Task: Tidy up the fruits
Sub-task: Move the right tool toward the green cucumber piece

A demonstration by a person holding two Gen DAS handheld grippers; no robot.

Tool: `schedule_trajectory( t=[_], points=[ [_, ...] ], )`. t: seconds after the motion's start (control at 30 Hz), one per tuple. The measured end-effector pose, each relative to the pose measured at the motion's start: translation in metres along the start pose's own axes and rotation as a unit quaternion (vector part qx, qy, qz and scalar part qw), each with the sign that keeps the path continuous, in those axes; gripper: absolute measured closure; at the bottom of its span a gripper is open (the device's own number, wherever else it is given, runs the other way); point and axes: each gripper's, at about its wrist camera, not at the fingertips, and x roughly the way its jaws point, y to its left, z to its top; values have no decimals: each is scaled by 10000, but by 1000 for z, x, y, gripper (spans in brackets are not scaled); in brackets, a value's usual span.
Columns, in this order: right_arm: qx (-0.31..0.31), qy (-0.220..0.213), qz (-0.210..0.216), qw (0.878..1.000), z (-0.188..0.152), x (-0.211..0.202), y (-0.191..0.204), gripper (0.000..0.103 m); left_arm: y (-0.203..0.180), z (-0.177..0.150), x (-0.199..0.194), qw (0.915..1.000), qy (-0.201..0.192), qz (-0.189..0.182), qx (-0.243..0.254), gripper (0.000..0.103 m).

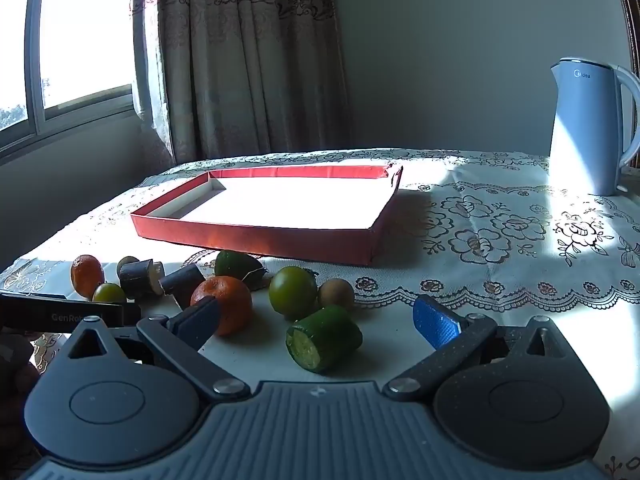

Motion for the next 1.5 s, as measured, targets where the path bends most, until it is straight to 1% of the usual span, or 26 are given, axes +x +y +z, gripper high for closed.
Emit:
schedule_trajectory(
  t=[0.23,0.97,1.47,1.5],
  points=[
    [-34,31,-30,10000,-1,1,0,0,0,0,0,10000,0,6,-4,0],
    [65,193,-330,9992,-2,6,-3,0,-1,-1,-1,10000,-28,7,4,0],
    [158,203,-331,9991,-1,6,-5,0,-1,-1,-7,10000,-23,41,-13,0],
    [156,208,-334,9991,-1,7,-5,0,-1,0,-2,10000,-21,47,-15,0]
  ],
)
